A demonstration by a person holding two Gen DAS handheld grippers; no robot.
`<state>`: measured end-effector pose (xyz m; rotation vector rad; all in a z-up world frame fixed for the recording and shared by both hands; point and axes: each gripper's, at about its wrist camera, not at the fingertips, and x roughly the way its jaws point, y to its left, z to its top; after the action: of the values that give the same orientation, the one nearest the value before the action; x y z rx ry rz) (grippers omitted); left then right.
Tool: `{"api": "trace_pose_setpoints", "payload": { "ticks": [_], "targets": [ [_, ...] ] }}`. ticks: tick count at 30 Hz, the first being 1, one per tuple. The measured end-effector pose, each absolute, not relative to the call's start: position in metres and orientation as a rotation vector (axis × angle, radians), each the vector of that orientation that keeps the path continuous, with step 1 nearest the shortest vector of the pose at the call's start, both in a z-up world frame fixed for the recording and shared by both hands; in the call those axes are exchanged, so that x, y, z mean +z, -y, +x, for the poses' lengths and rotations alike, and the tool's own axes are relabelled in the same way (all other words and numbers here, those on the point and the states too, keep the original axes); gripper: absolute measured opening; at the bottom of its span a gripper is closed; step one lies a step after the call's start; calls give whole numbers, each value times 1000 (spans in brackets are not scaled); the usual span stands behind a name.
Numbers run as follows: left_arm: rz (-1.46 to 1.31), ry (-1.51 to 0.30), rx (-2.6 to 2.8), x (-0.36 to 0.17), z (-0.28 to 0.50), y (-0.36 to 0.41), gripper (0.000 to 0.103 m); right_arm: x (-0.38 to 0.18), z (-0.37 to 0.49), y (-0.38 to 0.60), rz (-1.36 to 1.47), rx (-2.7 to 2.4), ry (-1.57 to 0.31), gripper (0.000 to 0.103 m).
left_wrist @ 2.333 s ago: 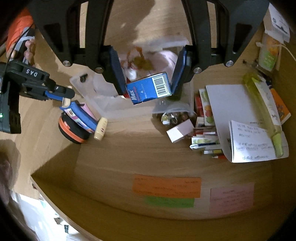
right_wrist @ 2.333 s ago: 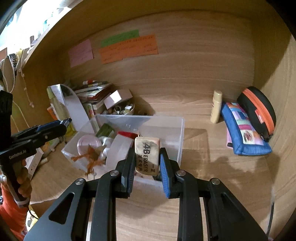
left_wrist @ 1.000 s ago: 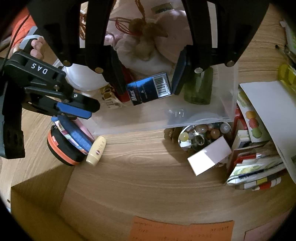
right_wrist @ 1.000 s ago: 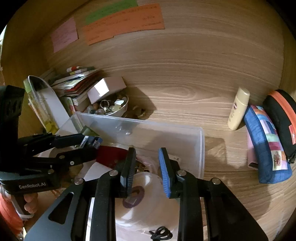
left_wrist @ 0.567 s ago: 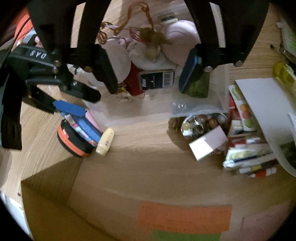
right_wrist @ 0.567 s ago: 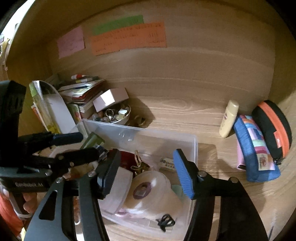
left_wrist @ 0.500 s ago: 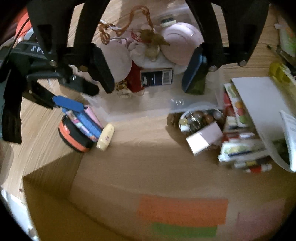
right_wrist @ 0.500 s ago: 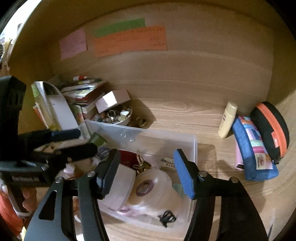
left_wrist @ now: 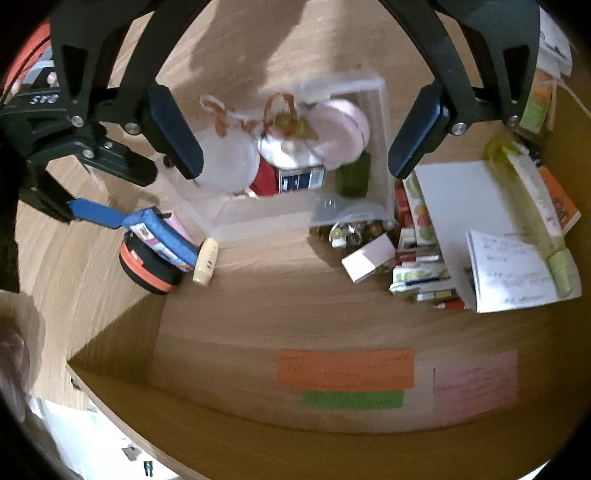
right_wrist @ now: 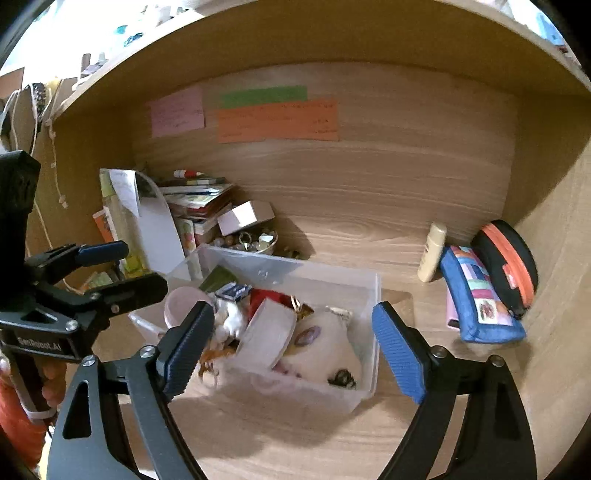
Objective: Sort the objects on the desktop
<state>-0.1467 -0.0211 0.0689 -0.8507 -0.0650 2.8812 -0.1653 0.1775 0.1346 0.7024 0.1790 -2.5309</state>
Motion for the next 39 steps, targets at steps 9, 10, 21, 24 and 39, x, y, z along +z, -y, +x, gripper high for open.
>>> {"api": "trace_pose_setpoints", "payload": {
  "ticks": [9, 10, 21, 24, 39],
  "targets": [
    [-854, 133, 2966, 44, -118, 25, 102, 121, -128, -184, 660, -2571, -187, 102],
    [-856, 139, 2974, 42, -116, 25, 102, 119, -126, -184, 664, -2570, -182, 102],
    [-799, 32, 3113, 31, -94, 9, 102, 108, -111, -190, 656, -2601, -147, 102],
    [-799, 32, 3107, 29, -93, 7, 102, 108, -109, -192, 649, -2608, -153, 102],
    [-831, 59, 3091, 22, -98, 7, 102, 103, -111, -194, 681, -2591, -129, 102]
  ]
}}
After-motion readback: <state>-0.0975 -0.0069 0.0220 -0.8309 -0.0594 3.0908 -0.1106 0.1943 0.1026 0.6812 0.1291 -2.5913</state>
